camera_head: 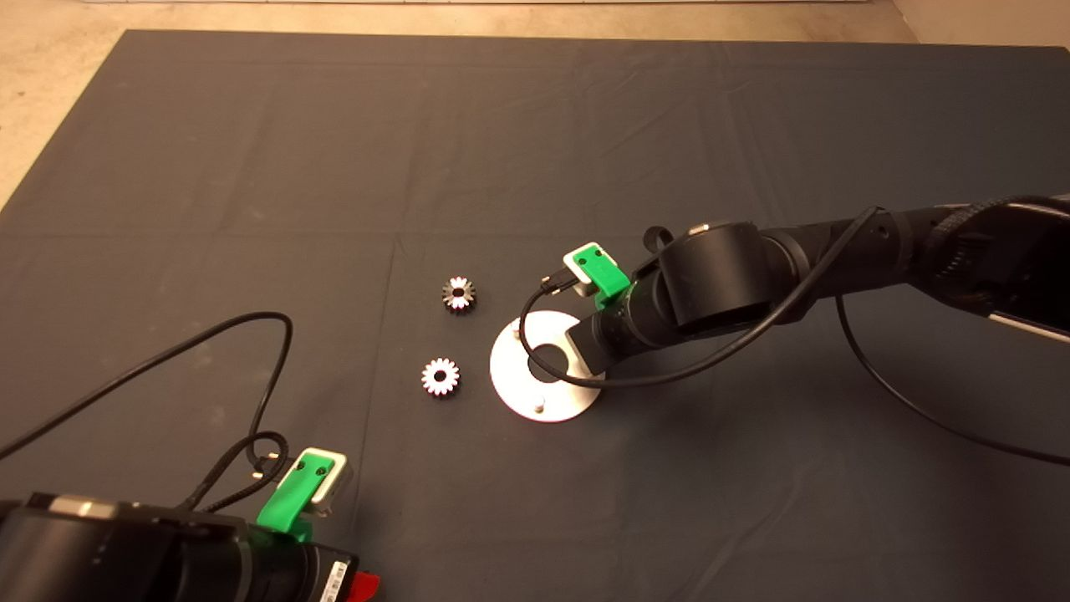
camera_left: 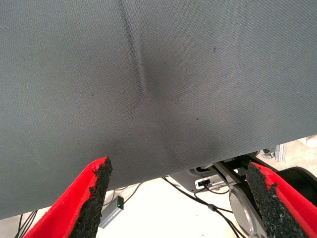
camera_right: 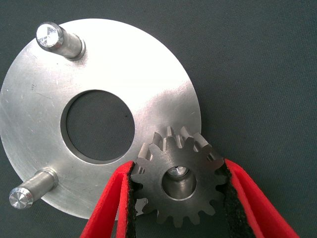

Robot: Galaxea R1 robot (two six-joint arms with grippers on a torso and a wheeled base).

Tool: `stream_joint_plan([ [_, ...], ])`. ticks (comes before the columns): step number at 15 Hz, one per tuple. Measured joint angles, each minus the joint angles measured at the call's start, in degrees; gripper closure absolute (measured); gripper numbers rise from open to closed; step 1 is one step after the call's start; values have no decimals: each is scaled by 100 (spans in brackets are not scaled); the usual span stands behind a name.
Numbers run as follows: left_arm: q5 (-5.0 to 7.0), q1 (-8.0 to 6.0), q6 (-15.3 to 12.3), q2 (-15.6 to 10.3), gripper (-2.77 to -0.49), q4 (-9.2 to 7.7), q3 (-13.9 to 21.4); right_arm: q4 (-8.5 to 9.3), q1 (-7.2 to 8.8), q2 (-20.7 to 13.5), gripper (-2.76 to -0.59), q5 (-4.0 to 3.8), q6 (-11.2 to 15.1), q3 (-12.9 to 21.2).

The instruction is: Install three planetary gears onto the carrier pins

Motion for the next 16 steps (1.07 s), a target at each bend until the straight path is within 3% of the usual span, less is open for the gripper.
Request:
stream_joint_plan([
  [12, 0, 0, 0, 0, -192, -2, 0, -44, 0, 1, -98, -1, 1, 13],
  [16, 0, 0, 0, -2, -192, 0, 0, -63, 0, 0, -108, -15, 4, 35],
])
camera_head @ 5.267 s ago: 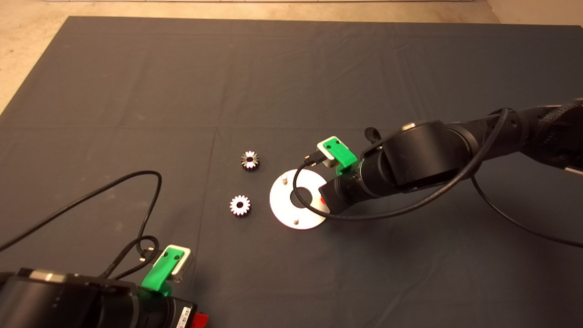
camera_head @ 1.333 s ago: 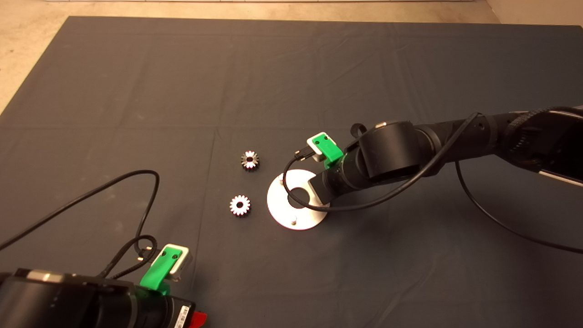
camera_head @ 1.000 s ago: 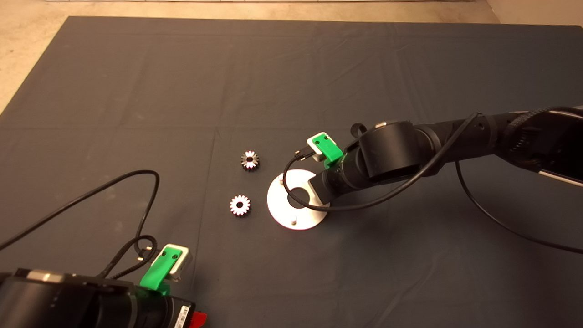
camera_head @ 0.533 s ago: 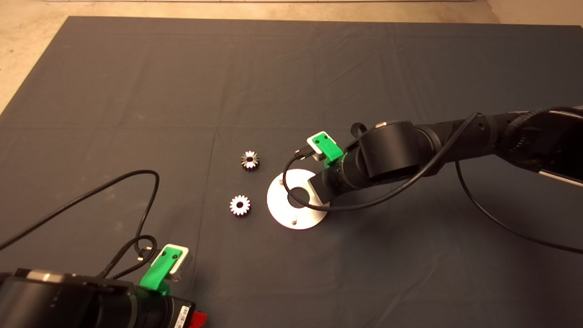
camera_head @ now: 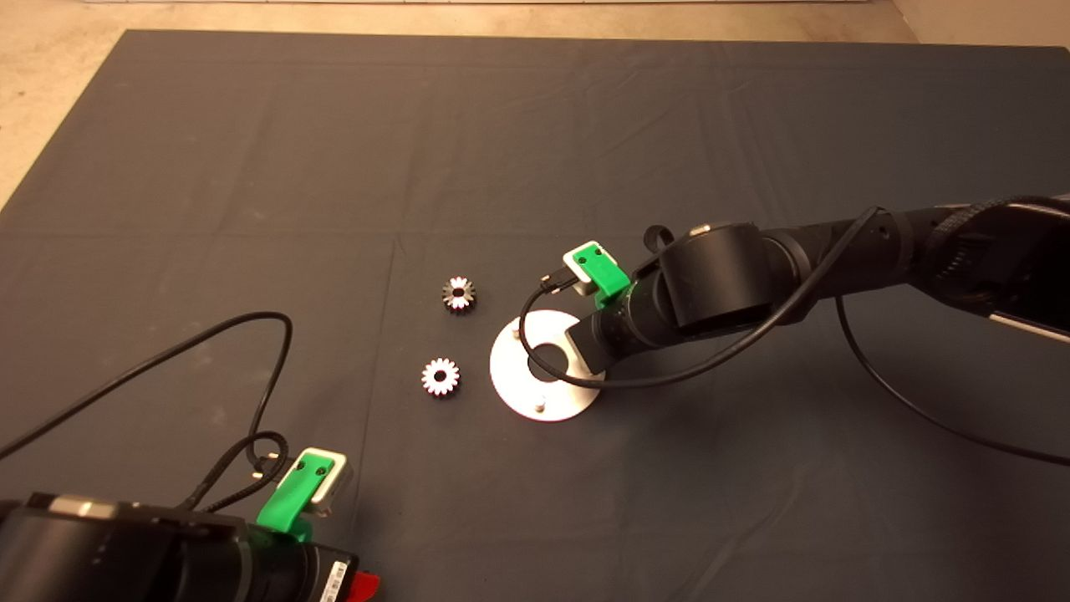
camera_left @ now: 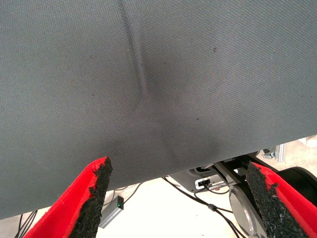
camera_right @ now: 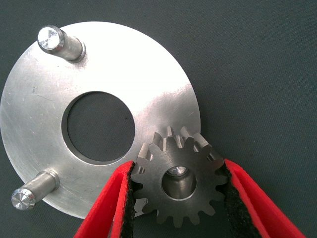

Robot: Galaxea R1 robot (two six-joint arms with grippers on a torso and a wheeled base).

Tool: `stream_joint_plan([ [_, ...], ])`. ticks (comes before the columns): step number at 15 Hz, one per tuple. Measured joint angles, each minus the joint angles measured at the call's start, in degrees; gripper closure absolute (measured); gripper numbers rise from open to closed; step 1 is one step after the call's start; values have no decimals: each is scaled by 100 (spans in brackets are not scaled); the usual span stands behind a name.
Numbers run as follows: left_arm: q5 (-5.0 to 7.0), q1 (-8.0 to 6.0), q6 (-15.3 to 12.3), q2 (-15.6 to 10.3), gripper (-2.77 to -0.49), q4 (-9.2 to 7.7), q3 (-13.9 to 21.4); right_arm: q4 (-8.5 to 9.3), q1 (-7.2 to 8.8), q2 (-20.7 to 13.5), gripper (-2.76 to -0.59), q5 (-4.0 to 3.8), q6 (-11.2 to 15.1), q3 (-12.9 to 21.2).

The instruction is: Install three planetary gears onto the carrier pins

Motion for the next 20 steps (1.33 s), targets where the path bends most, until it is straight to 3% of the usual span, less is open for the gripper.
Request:
stream_joint_plan([
  [4, 0, 0, 0, 0, -192, 0, 0, -43, 1, 0, -116, -5, -2, 26],
  [7, 0, 0, 0, 0, -192, 0, 0, -63, 1, 1, -116, 37, -2, 37],
  [15, 0, 0, 0, 0, -192, 0, 0, -71, 1, 0, -163, 39, 16, 75],
  [18, 2, 0, 0, 0, -192, 0, 0, -82, 4, -20, -171, 46, 124, 370],
  [20, 0, 0, 0, 0, -192, -2, 0, -84, 22, -159, -176, 61, 337, 658],
])
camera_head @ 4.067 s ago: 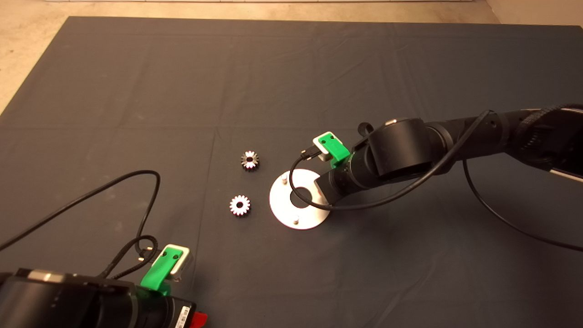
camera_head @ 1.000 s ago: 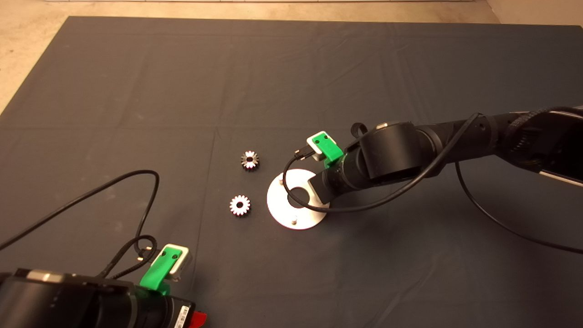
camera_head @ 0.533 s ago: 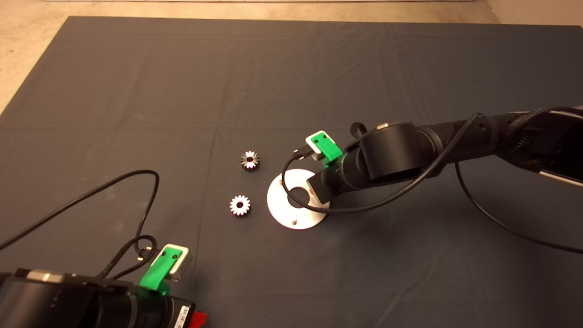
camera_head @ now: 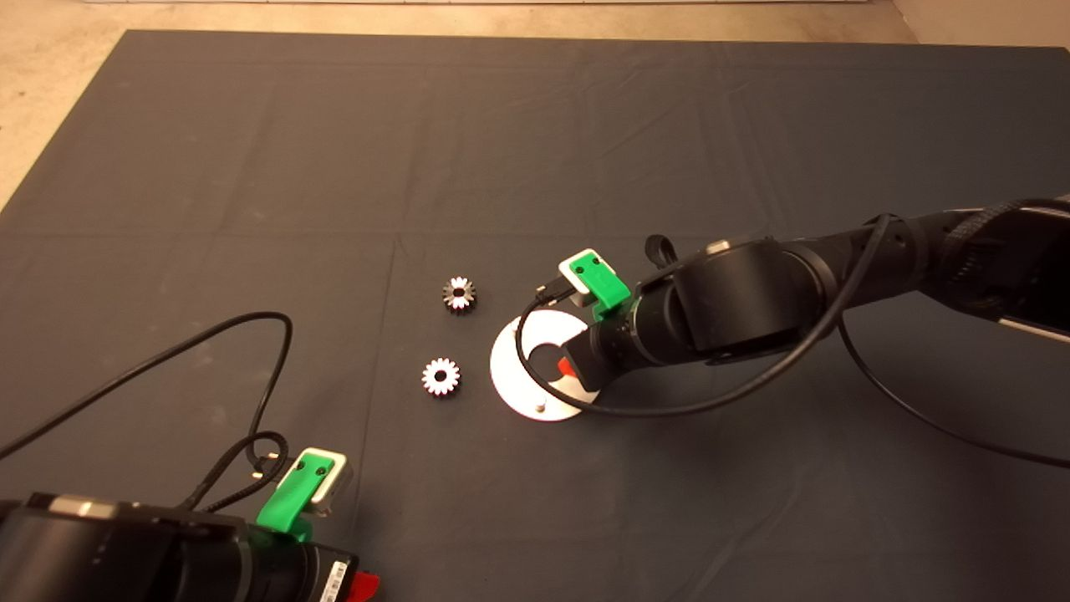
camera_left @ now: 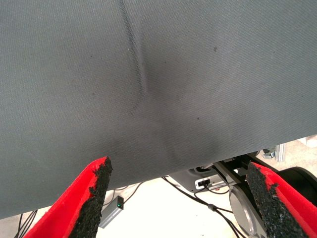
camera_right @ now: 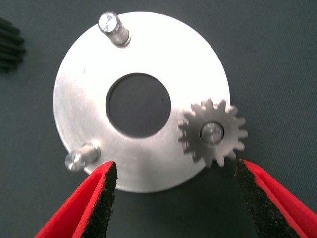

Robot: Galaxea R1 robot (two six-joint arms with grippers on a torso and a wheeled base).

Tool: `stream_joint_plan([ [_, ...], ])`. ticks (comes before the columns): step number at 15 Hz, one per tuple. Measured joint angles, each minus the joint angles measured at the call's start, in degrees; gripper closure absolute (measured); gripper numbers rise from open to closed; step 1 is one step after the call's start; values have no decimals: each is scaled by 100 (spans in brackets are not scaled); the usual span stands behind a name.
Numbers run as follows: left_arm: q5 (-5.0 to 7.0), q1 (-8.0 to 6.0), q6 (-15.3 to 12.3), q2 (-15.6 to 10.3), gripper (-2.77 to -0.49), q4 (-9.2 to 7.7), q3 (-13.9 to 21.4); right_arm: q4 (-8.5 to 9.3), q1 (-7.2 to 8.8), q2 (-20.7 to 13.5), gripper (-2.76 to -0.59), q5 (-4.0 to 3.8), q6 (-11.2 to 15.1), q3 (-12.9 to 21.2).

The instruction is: Install three planetary gears onto the carrier pins

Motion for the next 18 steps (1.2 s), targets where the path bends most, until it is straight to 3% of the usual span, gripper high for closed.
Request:
stream_joint_plan([
  [2, -1, 0, 0, 0, -192, 2, 0, 6, 108, -338, -191, 20, 215, 461],
  [3, -1, 0, 1, 4, -192, 2, 0, 11, 256, -530, -195, 22, 318, 628],
  [5, 0, 0, 4, 2, -192, 2, 0, 58, 704, -1199, -204, 17, 461, 1107],
  [6, 0, -2, 4, 5, -192, 5, 0, 90, 834, -1538, -205, 17, 481, 1349],
  [9, 0, -4, 6, 10, -192, 69, 0, 547, 1015, -2839, -219, -13, 558, 2070],
  [12, 2, -139, 53, 95, -192, 133, 0, 1226, 1200, -3711, -220, -37, 588, 2436],
  [13, -3, -300, 157, 118, -192, 127, 0, 1490, 1203, -3818, -220, -49, 588, 2519],
  [14, -4, -596, 308, 121, -192, 88, 0, 1687, 1203, -3846, -220, -46, 588, 2577],
  [16, 5, -1385, 672, 115, -192, -27, -2, 1857, 1236, -3846, -220, -17, 588, 2640],
  [17, 0, -1625, 816, 110, -192, -67, -2, 1883, 1267, -3866, -220, -6, 586, 2659],
  [18, -3, -1719, 908, 101, -192, -89, -2, 1909, 1265, -3933, -220, 0, 586, 2664],
])
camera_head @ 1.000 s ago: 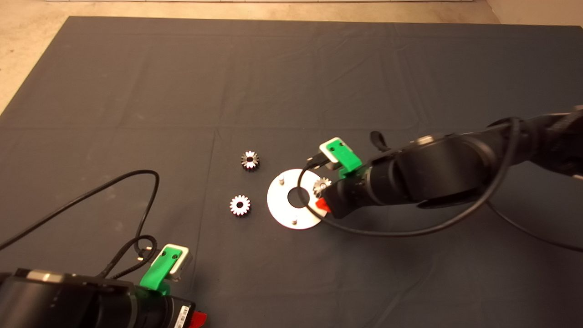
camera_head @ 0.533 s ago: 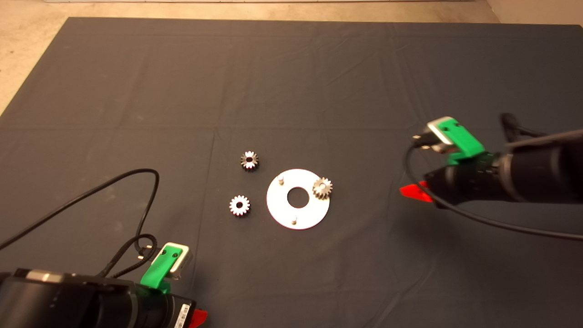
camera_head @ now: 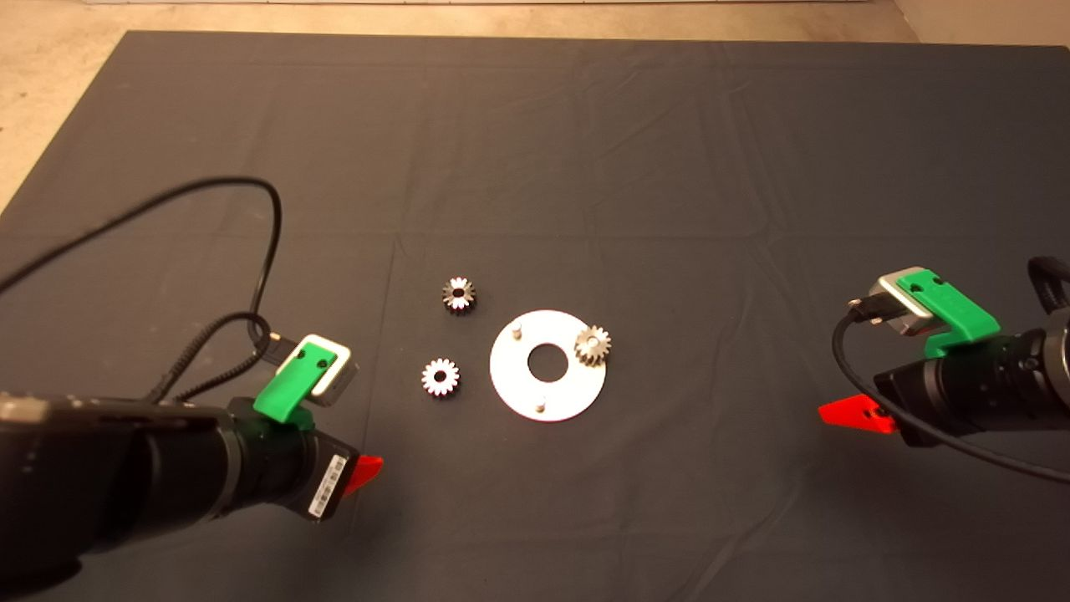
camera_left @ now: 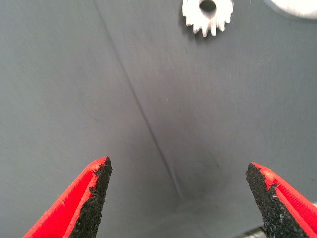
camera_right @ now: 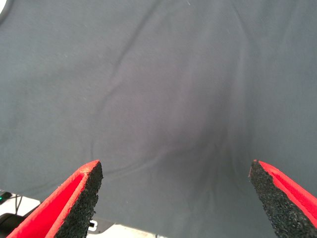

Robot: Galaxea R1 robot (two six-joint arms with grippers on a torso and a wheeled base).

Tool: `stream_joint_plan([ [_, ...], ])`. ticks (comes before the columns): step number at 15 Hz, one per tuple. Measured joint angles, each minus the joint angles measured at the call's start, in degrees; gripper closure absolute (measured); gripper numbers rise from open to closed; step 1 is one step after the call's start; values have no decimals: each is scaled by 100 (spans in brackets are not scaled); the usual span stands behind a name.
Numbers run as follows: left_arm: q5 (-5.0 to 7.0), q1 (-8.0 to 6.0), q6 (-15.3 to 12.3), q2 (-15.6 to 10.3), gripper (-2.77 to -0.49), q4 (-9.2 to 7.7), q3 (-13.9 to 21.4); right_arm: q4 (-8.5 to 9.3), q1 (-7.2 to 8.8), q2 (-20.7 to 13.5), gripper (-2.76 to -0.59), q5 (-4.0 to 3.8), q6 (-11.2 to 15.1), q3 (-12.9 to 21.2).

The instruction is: Install three planetary gears onto the carrier pins

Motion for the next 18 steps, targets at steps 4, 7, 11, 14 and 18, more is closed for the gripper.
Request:
stream_joint_plan([
  [4, 2, -11, 158, -66, -192, 152, 0, 50, 0, -164, -220, -13, -4, 11],
  [7, 5, 15, 202, -115, -192, 623, 0, 52, 0, -164, -220, -11, -5, 11],
  [11, 7, 757, 306, -80, -192, 1900, 0, 71, 0, -167, -220, -11, -28, 11],
  [14, 6, 1126, 320, 36, -192, 2298, 0, 74, 0, -164, -220, -3, -101, 11],
  [18, 2, 1401, 323, 258, -192, 2760, -11, 82, -2, -167, -220, -6, -116, 11],
])
